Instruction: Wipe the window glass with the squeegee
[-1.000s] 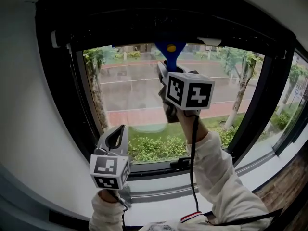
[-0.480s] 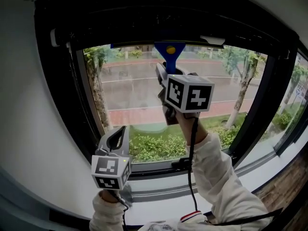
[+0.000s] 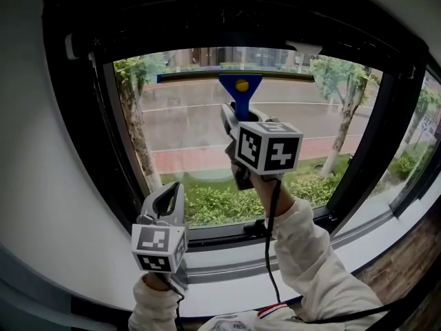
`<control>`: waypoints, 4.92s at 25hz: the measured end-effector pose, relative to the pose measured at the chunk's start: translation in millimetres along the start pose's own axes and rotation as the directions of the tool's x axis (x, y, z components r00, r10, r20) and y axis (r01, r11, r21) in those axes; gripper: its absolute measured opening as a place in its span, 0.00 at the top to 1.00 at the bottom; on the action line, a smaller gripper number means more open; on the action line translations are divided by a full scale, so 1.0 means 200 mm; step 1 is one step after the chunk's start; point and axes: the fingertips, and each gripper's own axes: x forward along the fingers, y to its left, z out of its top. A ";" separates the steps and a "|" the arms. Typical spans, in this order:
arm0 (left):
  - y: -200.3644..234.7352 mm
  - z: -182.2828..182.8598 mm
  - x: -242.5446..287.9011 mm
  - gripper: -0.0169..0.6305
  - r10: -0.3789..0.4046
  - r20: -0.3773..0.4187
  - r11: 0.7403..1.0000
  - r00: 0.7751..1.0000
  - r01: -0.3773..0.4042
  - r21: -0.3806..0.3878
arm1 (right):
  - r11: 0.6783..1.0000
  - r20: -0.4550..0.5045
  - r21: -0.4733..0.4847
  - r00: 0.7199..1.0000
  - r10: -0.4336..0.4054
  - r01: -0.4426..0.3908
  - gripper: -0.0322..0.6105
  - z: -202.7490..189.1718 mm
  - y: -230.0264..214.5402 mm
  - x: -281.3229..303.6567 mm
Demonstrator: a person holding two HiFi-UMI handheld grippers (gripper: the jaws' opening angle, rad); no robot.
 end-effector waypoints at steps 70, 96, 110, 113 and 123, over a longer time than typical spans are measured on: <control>-0.13 -0.50 0.02 0.97 -0.028 -0.202 0.998 0.979 0.016 -0.062 | 0.991 -0.405 0.129 0.914 0.017 0.038 0.84 -1.60 -0.06 -0.29; -0.18 -0.60 0.04 0.97 -0.024 -0.256 0.998 0.967 0.008 -0.061 | 0.973 -0.615 0.217 0.785 0.077 0.075 0.84 -2.30 -0.07 -0.47; -0.17 -0.66 0.02 0.97 -0.009 -0.282 0.998 0.959 -0.009 -0.064 | 0.969 -0.663 0.234 0.742 0.097 0.083 0.84 -2.48 -0.07 -0.51; -0.16 -0.67 0.01 0.97 -0.006 -0.285 0.998 0.958 -0.014 -0.067 | 0.966 -0.670 0.242 0.735 0.099 0.091 0.84 -2.51 -0.07 -0.51; -0.14 -0.69 -0.01 0.97 -0.005 -0.287 0.997 0.958 -0.018 -0.077 | 0.972 -0.704 0.204 0.708 0.061 0.120 0.85 -2.55 -0.10 -0.54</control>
